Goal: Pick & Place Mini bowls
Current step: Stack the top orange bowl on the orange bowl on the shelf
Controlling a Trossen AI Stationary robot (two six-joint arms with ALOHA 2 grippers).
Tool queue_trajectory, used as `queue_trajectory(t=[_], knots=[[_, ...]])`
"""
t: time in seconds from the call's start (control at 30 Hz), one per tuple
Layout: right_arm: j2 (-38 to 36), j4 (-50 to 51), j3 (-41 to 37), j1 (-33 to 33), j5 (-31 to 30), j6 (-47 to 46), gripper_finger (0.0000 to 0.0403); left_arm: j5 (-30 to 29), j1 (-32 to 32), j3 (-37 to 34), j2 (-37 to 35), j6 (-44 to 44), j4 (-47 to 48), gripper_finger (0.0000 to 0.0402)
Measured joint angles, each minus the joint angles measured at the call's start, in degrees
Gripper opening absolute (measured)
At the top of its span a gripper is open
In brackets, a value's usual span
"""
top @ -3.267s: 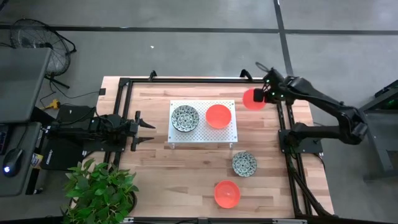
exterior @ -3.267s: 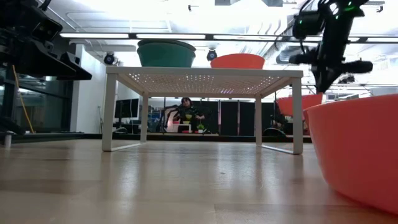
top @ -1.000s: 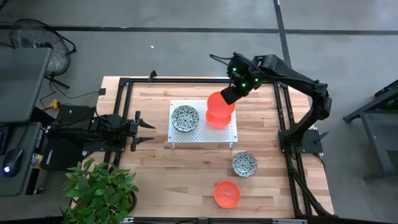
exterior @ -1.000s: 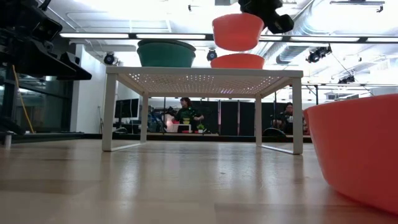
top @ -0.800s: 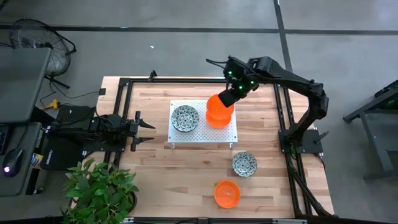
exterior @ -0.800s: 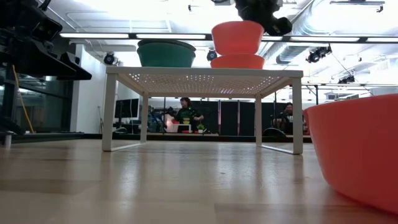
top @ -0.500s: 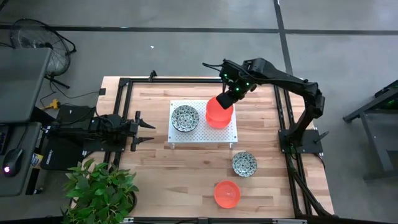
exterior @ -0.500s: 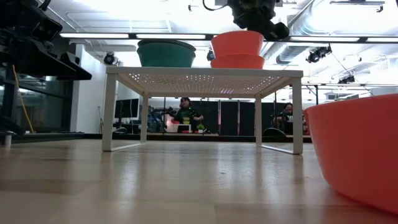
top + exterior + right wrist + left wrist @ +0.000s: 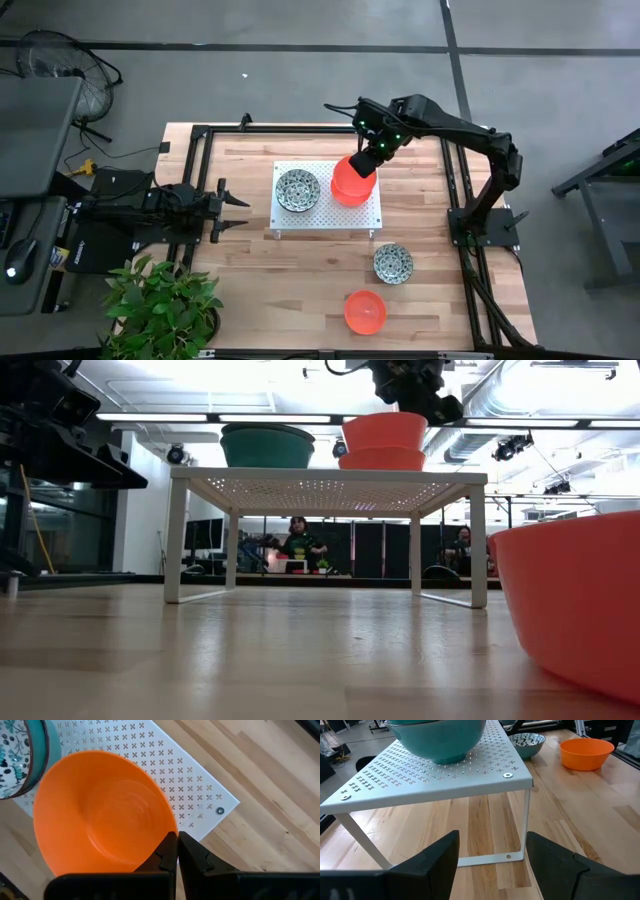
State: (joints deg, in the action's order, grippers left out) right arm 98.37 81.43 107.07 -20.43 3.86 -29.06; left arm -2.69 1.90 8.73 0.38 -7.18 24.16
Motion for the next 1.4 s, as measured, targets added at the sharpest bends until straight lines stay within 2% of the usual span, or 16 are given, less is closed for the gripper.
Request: queue_trajectory(t=[0.4, 0.7, 0.9, 1.13, 1.4], knots=[[0.0, -0.1, 0.0, 0.8, -0.4, 5.1, 0.0, 0.2, 0.0, 0.0, 0.0, 0.0, 0.0, 0.0225], [0.0, -0.4, -0.1, 1.0, -0.3, 3.5, 0.0, 0.2, 0.0, 0.0, 0.0, 0.0, 0.0, 0.0225], [-0.1, -0.8, -4.1, 1.0, -0.2, 3.4, 0.0, 0.2, 0.0, 0.0, 0.0, 0.0, 0.0, 0.0225], [-0.1, -6.4, -9.0, 1.4, 1.1, 2.1, 0.0, 0.2, 0.0, 0.0, 0.0, 0.0, 0.0, 0.0225], [-0.1, -7.4, -9.4, 0.9, 1.1, -0.6, 0.0, 0.2, 0.0, 0.0, 0.0, 0.0, 0.0, 0.0225]])
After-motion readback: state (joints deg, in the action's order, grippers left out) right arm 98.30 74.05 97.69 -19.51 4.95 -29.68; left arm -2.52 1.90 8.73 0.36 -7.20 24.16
